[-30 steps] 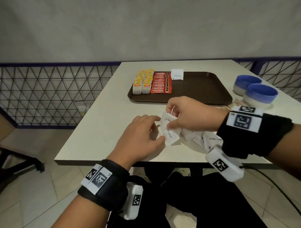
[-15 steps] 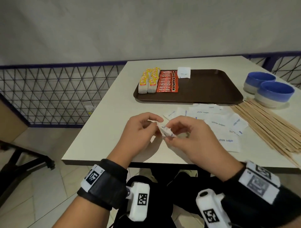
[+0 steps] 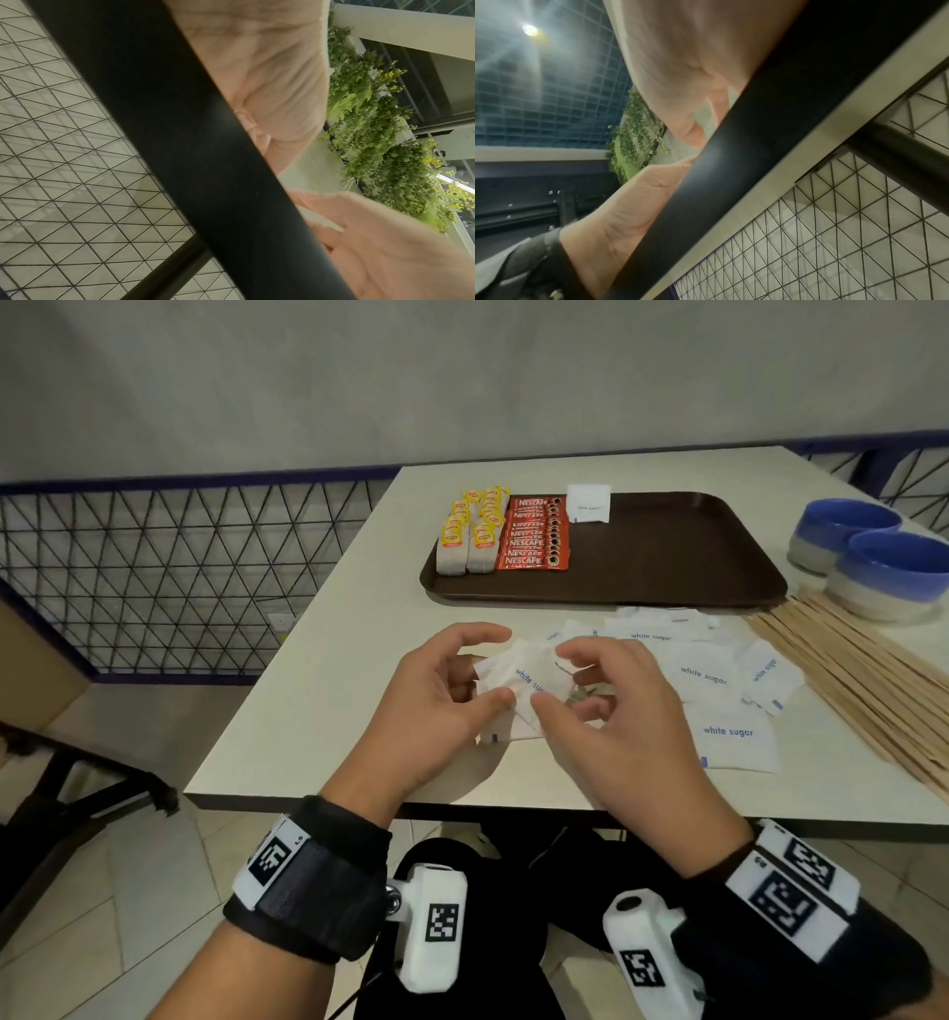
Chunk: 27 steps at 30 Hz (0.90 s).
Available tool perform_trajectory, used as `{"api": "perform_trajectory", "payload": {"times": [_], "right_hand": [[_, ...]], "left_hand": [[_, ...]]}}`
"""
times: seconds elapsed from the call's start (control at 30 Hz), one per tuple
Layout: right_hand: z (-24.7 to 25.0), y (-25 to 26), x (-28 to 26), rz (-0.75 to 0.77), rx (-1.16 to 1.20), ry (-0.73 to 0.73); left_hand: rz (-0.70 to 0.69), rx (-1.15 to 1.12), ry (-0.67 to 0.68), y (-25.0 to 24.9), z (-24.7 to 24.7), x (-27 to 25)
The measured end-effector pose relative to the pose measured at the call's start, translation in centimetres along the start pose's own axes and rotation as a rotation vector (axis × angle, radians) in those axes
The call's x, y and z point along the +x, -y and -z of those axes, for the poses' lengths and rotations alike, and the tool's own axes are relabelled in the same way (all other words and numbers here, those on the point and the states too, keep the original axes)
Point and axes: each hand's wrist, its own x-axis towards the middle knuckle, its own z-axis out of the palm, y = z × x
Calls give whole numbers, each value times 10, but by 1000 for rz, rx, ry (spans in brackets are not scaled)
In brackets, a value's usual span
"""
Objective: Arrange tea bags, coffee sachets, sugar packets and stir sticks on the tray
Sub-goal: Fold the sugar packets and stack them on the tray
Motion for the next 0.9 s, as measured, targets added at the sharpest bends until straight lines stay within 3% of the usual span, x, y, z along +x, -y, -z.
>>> {"api": "perform_trajectory", "payload": {"times": [0.27,0.77,0.9], "right_hand": [[-3,-3,3,-144,75,-3],[-2,-16,4,-139,123,-77],[0,-13,1,-71,109,-74]], "left_hand": [[-21,-26,20,-3,0,-3],[31,-179,46,1,6,1],[26,-198,26,5,5,3]]}}
